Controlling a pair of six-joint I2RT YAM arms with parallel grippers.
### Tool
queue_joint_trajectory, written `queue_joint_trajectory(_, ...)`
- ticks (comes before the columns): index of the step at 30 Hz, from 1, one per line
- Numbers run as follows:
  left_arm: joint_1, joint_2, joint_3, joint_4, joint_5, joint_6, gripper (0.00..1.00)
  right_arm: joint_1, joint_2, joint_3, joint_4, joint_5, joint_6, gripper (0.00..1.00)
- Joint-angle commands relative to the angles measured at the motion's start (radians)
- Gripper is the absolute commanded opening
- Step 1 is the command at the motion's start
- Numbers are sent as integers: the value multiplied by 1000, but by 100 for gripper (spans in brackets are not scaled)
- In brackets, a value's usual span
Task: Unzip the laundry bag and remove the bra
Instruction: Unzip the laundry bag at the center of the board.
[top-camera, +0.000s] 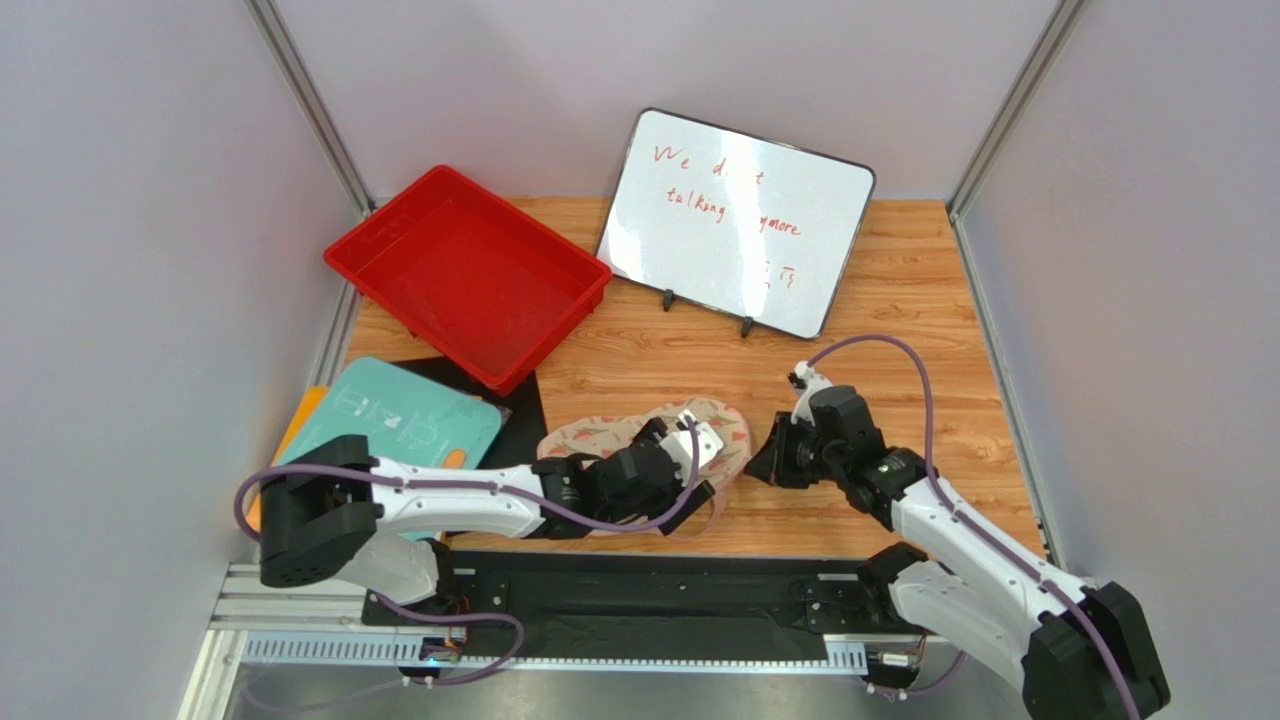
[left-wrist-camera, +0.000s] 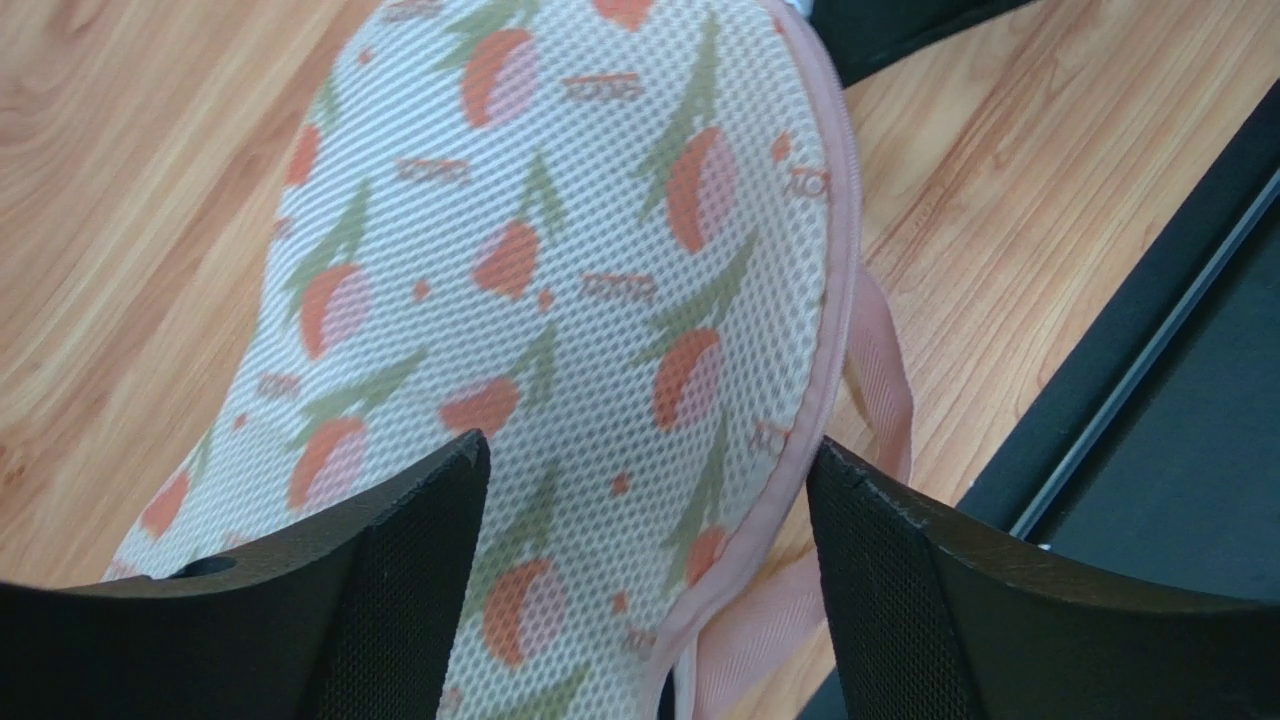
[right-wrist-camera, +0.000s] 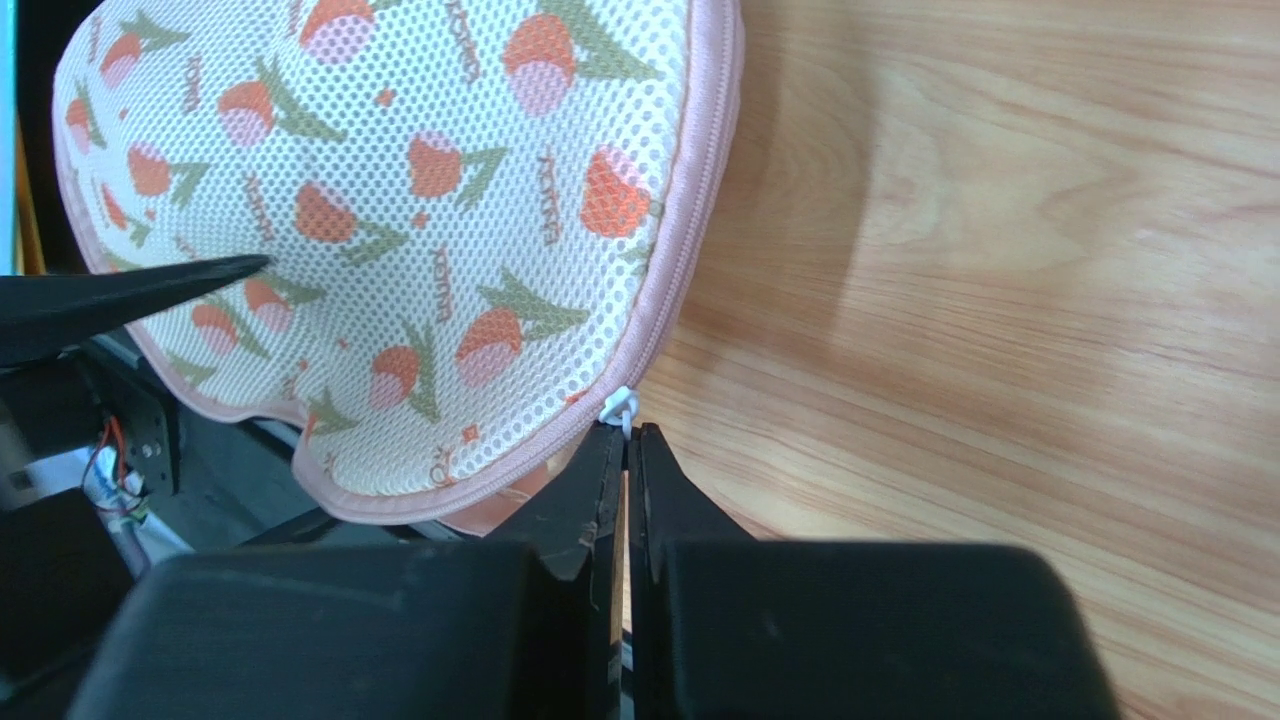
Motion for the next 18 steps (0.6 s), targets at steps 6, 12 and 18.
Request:
queue_joint_trajectory(6,0,-195,9,-270,-51,-310,85,-47,-101,-23,5,111,46,0)
queue_joint_trajectory(12,19,-327,-83,-364,-65,-489,89,-64,-115,-33,3,116,56,0)
queue_joint_trajectory(18,101,-357,-201,-272,45,-583,90,-67,-115,-33,-4,107,58,0)
